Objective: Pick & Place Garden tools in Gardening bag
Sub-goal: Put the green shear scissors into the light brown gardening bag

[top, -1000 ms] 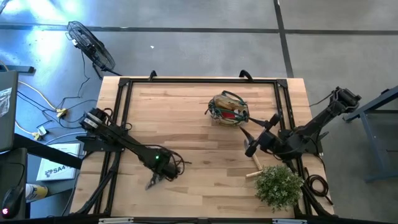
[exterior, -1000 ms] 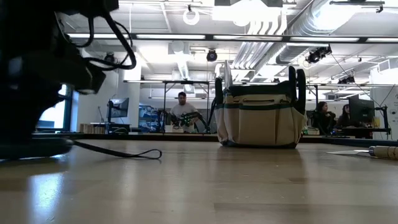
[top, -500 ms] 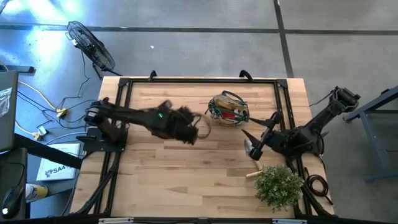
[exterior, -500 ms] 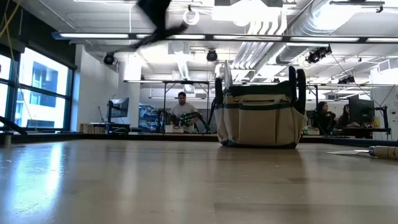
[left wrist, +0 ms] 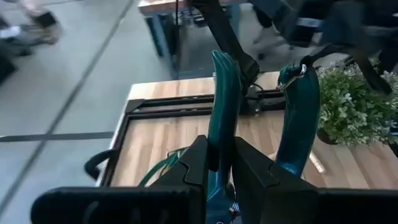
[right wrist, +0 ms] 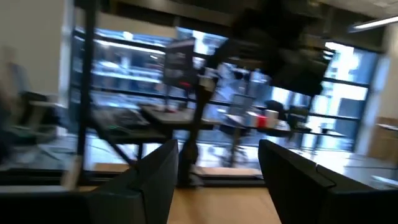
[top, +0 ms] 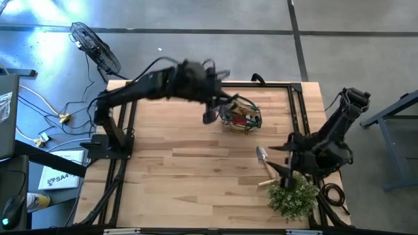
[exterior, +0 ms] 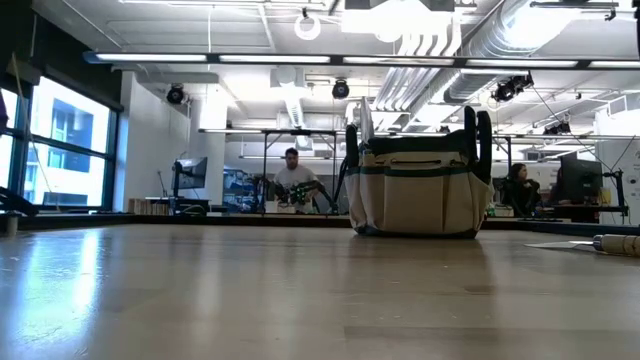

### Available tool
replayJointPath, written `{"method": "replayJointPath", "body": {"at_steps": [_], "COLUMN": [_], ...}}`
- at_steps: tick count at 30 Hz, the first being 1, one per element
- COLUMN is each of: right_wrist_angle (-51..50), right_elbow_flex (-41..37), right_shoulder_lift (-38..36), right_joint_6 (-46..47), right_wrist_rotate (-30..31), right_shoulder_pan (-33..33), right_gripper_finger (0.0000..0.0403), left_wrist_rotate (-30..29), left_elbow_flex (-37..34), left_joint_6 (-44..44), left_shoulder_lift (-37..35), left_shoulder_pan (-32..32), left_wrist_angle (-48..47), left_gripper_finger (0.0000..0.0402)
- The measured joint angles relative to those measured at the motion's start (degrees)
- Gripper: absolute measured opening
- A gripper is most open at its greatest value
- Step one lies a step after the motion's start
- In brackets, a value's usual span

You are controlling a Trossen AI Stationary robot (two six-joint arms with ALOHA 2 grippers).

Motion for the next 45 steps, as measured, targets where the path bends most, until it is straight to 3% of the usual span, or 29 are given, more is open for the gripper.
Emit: {"method": "replayJointPath", "body": {"at_steps": [6, 9, 20, 31, 40, 45], "right_wrist_angle": [-0.03, -0.05, -0.5, -1.16, -3.94, -3.96], "right_elbow_flex": [0.0, 0.0, 0.0, 0.0, 0.01, 0.02], "right_shoulder_lift": [0.0, 0.0, 0.04, 0.04, 0.07, 0.07], "right_joint_6": [4.45, 6.49, 9.85, 9.9, 10.26, 10.21], "right_wrist_rotate": [-5.3, -5.65, -4.65, -1.57, -1.53, 1.56], "right_shoulder_pan": [4.12, 4.6, 4.6, 4.63, 4.63, 4.61], "right_gripper_finger": [0.0213, 0.0213, 0.0213, 0.0213, 0.0213, 0.0213], "left_wrist_rotate": [21.33, 27.98, 29.33, 29.29, 33.03, 33.71], "left_elbow_flex": [-0.1, 0.01, -0.04, 0.01, -0.1, 0.03], "left_joint_6": [2.95, 4.63, 9.02, 12.53, 12.55, 12.79], "left_shoulder_lift": [7.89, 12.24, 21.72, 24.44, 25.44, 26.18], "left_shoulder_pan": [7.78, 8.28, 8.36, 10.11, 13.64, 14.27], "left_wrist_angle": [4.48, 8.7, 19.34, 17.34, 17.76, 18.02], "left_gripper_finger": [0.0038, 0.0038, 0.0038, 0.0038, 0.0038, 0.0038]}}
